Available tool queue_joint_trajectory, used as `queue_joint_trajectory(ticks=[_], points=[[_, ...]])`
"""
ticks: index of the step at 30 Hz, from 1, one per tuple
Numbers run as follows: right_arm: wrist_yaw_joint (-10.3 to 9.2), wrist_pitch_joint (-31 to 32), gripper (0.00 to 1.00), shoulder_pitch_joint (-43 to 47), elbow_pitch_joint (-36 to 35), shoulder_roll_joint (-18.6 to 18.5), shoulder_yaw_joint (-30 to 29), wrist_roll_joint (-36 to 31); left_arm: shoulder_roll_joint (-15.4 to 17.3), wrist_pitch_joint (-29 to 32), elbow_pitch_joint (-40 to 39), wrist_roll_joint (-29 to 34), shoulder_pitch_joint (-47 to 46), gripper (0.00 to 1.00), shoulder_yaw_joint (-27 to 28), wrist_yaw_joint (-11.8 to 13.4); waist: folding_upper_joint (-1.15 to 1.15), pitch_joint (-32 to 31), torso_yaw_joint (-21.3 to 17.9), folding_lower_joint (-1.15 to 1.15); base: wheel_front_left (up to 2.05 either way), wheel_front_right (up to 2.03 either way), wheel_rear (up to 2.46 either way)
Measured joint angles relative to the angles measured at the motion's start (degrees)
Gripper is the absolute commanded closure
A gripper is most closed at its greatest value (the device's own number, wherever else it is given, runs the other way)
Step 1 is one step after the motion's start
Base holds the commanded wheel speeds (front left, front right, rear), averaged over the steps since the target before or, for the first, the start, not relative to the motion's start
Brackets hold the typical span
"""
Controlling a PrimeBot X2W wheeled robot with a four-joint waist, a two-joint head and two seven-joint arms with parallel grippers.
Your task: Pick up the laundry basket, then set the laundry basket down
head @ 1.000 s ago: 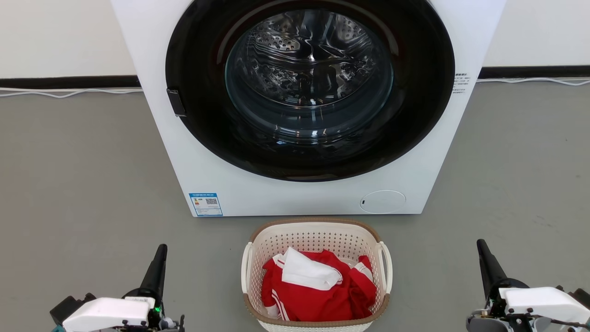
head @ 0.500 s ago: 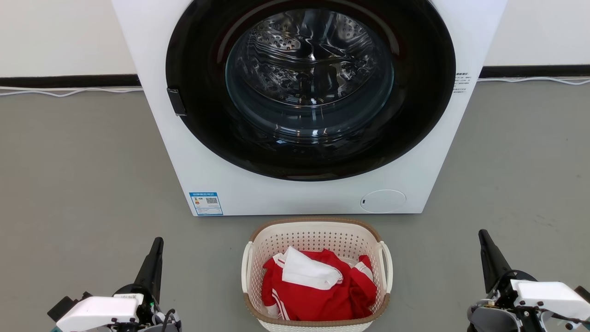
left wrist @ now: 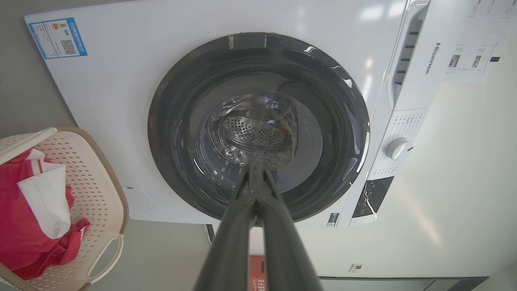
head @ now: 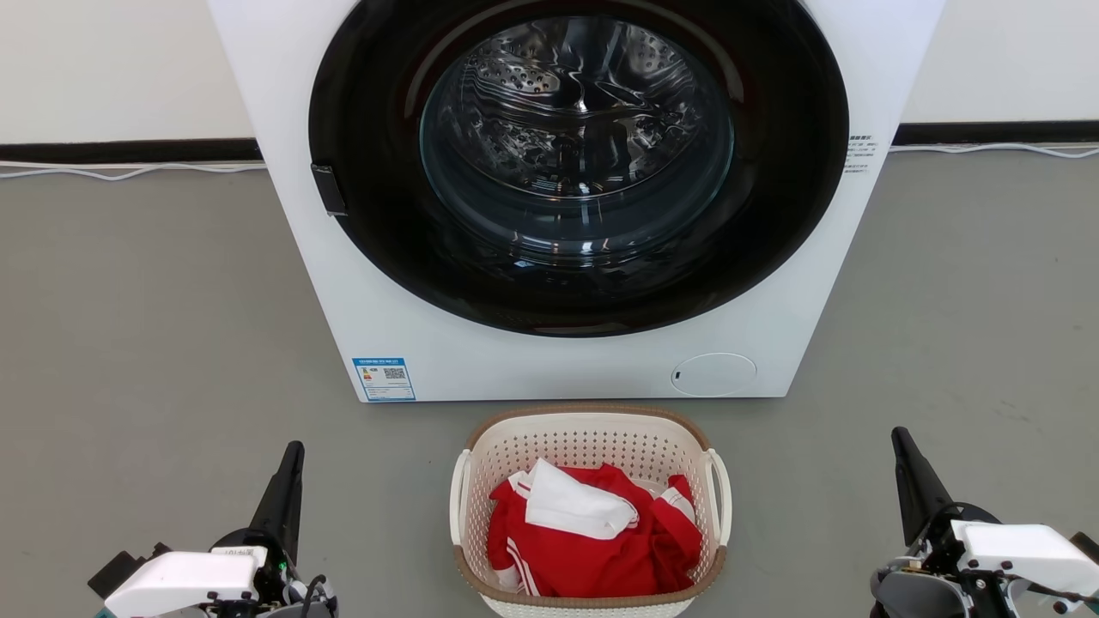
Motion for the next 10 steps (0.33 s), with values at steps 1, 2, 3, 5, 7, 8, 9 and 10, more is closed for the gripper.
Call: queue_joint_trajectory(ticks=[1,2,3,5,7,8,9,10], points=[[0.0,0.0,1.0,0.0,0.0,0.0,0.0,0.0,0.0,0.0,0.0,0.0,0.0,1.0,0.0,0.0,0.0,0.0,0.0,0.0,0.0,0.0,0.0],[0.0,0.0,1.0,0.0,0.0,0.0,0.0,0.0,0.0,0.0,0.0,0.0,0.0,1.0,0.0,0.0,0.0,0.0,0.0,0.0,0.0,0.0,0.0],[0.0,0.0,1.0,0.0,0.0,0.0,0.0,0.0,0.0,0.0,0.0,0.0,0.0,1.0,0.0,0.0,0.0,0.0,0.0,0.0,0.0,0.0,0.0],[0.0,0.0,1.0,0.0,0.0,0.0,0.0,0.0,0.0,0.0,0.0,0.0,0.0,1.0,0.0,0.0,0.0,0.0,0.0,0.0,0.0,0.0,0.0],[0.0,0.0,1.0,0.0,0.0,0.0,0.0,0.0,0.0,0.0,0.0,0.0,0.0,1.0,0.0,0.0,0.0,0.0,0.0,0.0,0.0,0.0,0.0],[0.0,0.0,1.0,0.0,0.0,0.0,0.0,0.0,0.0,0.0,0.0,0.0,0.0,1.0,0.0,0.0,0.0,0.0,0.0,0.0,0.0,0.0,0.0],[0.0,0.0,1.0,0.0,0.0,0.0,0.0,0.0,0.0,0.0,0.0,0.0,0.0,1.0,0.0,0.0,0.0,0.0,0.0,0.0,0.0,0.0,0.0],[0.0,0.0,1.0,0.0,0.0,0.0,0.0,0.0,0.0,0.0,0.0,0.0,0.0,1.0,0.0,0.0,0.0,0.0,0.0,0.0,0.0,0.0,0.0]])
